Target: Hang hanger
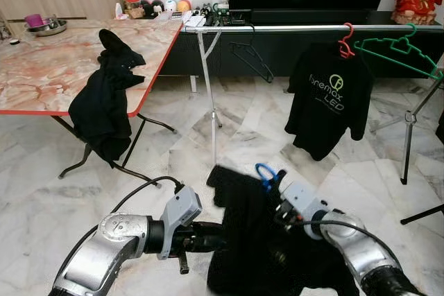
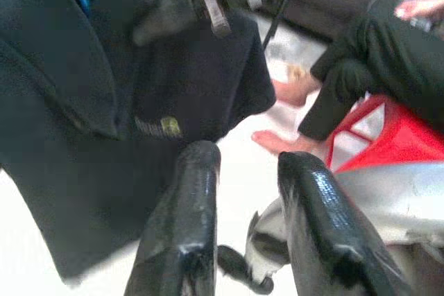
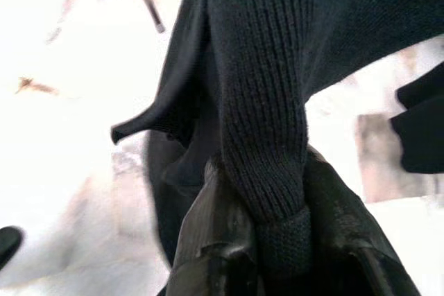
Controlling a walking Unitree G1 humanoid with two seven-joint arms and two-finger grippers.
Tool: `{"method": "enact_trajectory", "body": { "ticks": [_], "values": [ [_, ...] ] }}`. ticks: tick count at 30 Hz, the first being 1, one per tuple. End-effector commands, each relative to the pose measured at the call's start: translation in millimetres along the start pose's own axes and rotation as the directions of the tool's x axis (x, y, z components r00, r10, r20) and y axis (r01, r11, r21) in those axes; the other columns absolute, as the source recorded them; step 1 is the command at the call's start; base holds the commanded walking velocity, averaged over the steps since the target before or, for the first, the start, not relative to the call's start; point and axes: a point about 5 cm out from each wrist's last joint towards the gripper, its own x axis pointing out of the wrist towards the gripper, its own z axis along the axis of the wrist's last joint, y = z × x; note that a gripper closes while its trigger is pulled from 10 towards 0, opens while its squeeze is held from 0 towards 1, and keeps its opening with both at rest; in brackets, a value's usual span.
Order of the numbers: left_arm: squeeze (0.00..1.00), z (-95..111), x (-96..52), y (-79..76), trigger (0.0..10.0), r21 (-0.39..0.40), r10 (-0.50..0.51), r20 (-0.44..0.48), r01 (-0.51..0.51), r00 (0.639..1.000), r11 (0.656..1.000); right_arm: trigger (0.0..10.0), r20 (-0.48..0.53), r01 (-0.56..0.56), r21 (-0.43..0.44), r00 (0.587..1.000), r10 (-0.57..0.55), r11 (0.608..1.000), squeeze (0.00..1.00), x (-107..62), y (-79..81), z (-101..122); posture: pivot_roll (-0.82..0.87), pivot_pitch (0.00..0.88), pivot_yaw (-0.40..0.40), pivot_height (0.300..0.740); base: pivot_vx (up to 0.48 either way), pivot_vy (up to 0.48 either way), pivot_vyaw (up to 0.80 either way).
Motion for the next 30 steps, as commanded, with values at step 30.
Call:
{"method": "enact_trajectory", "body": {
  "ticks": [30],
  "values": [
    [1.0, -52, 13.5, 21.3, 10.0, 0.212, 0.116, -0.329, -0.046, 0.937, 0.976, 0.0, -0.125, -0.57, -0.298, 0.818, 0.561, 0.765, 0.0, -19.8, 24.1, -26, 0.04, 0.05, 0.006, 0.74, 0.0, 0.0, 0.0]
  ]
}}
